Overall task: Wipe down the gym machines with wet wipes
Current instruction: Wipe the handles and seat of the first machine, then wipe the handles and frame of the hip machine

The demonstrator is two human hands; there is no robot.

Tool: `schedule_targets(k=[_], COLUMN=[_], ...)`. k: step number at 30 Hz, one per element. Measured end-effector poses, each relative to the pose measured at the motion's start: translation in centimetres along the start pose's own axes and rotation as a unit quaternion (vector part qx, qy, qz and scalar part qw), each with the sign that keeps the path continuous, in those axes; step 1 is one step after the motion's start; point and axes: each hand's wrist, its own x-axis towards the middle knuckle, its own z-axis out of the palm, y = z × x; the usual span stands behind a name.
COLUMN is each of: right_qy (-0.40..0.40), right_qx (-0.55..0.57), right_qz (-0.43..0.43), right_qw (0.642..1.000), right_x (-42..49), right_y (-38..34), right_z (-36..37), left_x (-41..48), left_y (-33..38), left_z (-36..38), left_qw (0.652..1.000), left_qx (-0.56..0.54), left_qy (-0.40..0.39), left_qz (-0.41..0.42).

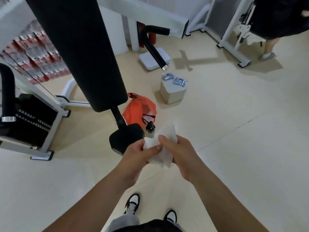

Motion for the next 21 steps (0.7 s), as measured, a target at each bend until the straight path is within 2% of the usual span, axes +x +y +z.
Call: schedule_targets(k=[7, 10, 12, 14, 17, 21], right_qy=[0.045, 0.1, 0.151, 0.197, 0.245, 0.334], right_qx=[0.044, 0.097, 0.134, 0.171, 0.233, 0.301], right_qz=[-0.002, -0.016, -0.015, -0.018, -0.045, -0.087], right_qw=[0.998, 0.99, 0.979, 0.965, 0.94, 0.889], right_x=[-2.5, -4.4, -6.2, -8.8, -13.8, -21.8], right_y=[1.0, 2.3, 3.7, 4.9, 7.1, 12.3], right_z=[2.6, 2.6, 2.1, 1.4, 0.3, -1.5], left_x=[-1.9, -1.6, -1.7, -2.3, -4.7, -9.9], left_y=[2.1, 1.7, 1.0, 0.4, -1.0, -5.0], left_z=[-4.0, -4.1, -3.3, -1.9, 1.6, 7.0], left_qw=[0.997, 0.991, 0.981, 0.958, 0.902, 0.839], left_qx=[0.013, 0.06, 0.1, 0.147, 0.207, 0.287], left_qy=[-0.071, -0.108, -0.16, -0.24, -0.363, -0.456], left_qz=[-0.021, -0.04, -0.048, -0.064, -0.105, -0.077])
